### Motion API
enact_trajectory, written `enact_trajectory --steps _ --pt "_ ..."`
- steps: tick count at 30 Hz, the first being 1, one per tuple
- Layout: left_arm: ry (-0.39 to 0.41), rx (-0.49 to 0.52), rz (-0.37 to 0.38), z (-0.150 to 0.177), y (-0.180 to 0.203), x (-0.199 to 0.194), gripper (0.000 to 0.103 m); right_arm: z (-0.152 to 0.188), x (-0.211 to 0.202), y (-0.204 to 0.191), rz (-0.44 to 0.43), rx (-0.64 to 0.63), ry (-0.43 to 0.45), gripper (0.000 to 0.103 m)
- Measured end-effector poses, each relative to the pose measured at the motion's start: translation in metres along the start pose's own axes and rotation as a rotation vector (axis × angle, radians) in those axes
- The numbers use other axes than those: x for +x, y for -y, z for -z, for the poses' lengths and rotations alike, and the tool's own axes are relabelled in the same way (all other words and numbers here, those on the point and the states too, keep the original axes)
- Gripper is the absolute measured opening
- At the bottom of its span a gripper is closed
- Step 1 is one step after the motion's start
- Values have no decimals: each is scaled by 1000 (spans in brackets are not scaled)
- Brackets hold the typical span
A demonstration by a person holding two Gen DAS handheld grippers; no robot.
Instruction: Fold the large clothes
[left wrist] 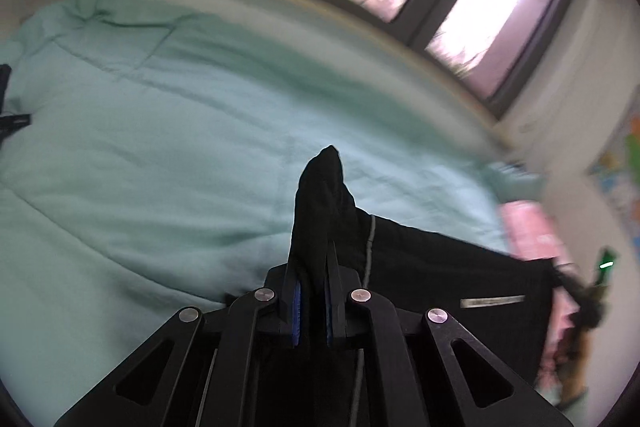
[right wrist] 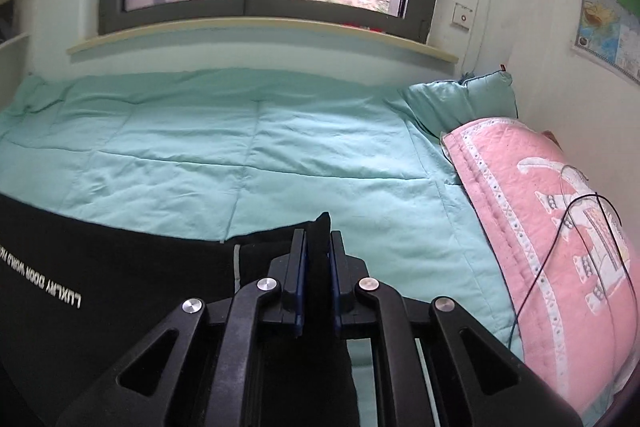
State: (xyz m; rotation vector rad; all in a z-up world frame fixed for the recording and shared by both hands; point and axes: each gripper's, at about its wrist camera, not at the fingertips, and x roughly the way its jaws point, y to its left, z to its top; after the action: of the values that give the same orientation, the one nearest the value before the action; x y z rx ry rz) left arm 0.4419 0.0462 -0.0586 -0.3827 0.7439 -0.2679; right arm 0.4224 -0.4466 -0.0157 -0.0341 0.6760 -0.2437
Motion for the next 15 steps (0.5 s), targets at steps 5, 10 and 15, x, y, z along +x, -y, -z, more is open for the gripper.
enact_trajectory --steps 5,10,15 --pt "-191 -131 -59 32 -45 89 10 46 113 -15 -10 25 -272 12" --pt "-215 -127 -41 47 -53 111 19 79 147 -3 -106 127 -314 19" --pt "-161 -80 -5 38 -57 68 26 72 102 26 -235 207 -184 24"
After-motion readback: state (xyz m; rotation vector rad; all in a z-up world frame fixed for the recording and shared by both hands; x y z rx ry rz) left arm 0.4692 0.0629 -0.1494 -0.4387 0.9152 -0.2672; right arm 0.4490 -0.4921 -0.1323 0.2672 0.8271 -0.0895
